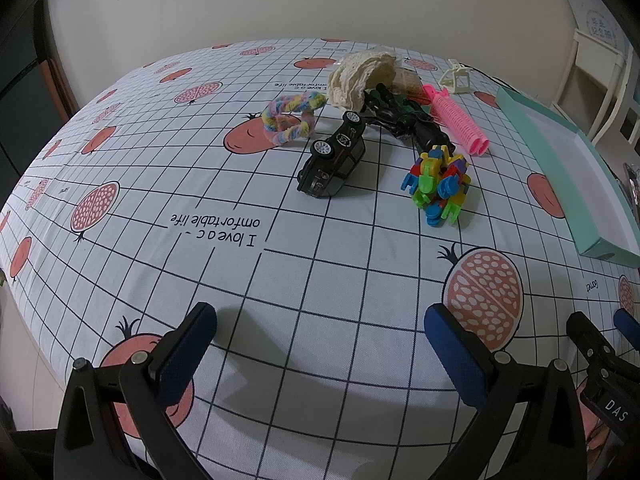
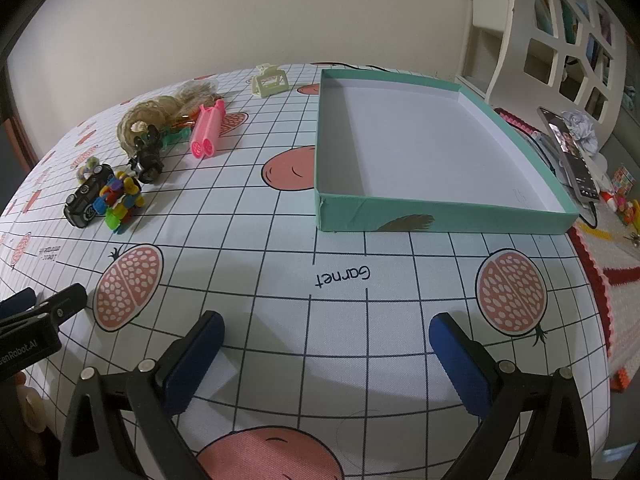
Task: Organize objects
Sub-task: 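Move both grippers toward the black toy car and colourful block toy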
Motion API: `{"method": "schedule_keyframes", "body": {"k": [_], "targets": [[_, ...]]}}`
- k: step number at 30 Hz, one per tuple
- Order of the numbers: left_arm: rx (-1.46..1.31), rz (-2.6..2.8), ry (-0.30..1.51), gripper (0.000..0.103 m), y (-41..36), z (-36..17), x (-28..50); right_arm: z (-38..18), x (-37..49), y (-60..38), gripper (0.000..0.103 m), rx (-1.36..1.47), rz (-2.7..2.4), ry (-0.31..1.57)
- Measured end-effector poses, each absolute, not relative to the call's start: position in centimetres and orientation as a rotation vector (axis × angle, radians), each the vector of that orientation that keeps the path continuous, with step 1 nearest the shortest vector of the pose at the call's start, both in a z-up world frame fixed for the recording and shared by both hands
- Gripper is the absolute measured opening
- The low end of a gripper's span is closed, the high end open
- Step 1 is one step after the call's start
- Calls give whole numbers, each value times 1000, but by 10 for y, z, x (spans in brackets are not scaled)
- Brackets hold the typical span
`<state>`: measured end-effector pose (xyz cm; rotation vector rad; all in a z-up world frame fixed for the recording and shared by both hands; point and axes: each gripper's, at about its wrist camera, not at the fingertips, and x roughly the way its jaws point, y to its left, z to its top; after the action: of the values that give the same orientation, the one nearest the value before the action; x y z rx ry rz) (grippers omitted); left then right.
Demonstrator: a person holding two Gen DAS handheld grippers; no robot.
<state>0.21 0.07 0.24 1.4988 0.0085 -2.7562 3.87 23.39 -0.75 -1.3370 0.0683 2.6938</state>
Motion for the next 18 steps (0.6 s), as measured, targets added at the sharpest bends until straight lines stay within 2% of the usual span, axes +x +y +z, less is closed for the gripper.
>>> {"method": "schedule_keyframes", "body": {"k": [13, 18], "targets": [[1529, -2746, 8, 103, -3, 2, -2, -7, 38, 236, 103, -1371, 2679, 79], [1575, -2749, 114, 103, -10, 14, -8, 12, 35, 229, 103, -1355, 2730, 83]]}}
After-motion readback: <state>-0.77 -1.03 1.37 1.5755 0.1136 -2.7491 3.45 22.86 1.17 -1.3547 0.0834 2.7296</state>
